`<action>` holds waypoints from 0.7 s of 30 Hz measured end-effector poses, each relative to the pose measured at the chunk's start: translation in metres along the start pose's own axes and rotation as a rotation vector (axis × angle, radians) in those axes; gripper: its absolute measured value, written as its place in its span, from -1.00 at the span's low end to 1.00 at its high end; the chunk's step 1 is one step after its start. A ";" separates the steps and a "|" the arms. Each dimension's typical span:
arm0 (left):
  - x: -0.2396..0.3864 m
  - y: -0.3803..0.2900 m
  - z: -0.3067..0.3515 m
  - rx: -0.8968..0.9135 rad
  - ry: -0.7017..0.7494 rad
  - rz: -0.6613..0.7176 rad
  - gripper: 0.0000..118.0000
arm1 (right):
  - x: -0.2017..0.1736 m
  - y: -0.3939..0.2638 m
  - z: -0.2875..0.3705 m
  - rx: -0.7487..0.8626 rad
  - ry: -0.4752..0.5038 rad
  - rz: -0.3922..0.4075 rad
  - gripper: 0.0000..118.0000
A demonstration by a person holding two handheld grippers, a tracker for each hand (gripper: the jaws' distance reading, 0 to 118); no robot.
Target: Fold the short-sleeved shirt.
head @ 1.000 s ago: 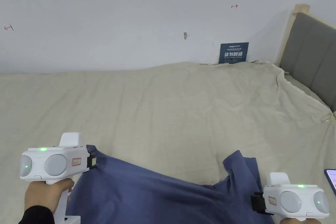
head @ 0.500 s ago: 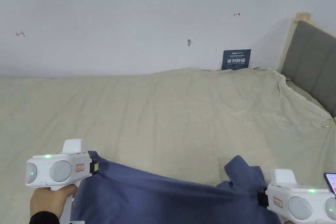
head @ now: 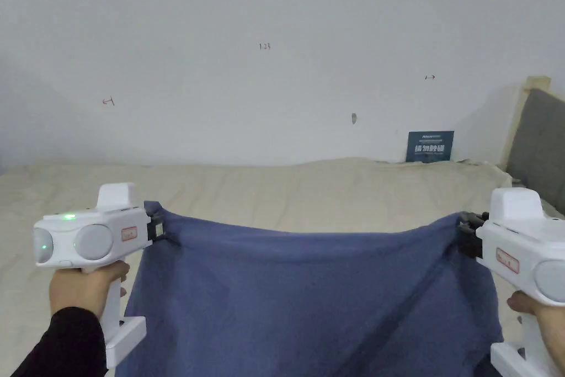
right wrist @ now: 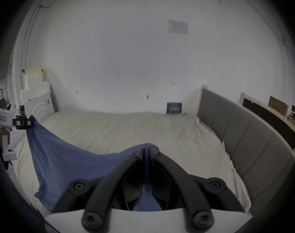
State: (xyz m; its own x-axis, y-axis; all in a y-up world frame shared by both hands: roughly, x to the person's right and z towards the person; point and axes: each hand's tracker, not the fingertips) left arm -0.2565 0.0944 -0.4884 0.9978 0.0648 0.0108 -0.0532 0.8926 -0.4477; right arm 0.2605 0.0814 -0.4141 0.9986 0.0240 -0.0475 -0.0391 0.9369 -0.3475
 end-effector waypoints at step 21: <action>0.004 0.184 0.027 0.369 0.116 -0.092 -1.00 | -0.040 0.201 -0.015 0.390 -0.083 0.109 -0.92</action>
State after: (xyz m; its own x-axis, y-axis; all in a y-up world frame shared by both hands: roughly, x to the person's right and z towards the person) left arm -0.2633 0.2708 -0.5461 0.9957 -0.0550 -0.0744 0.0476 0.9940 -0.0984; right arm 0.2122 0.2634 -0.4962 0.9895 0.1433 0.0169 -0.1439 0.9889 0.0376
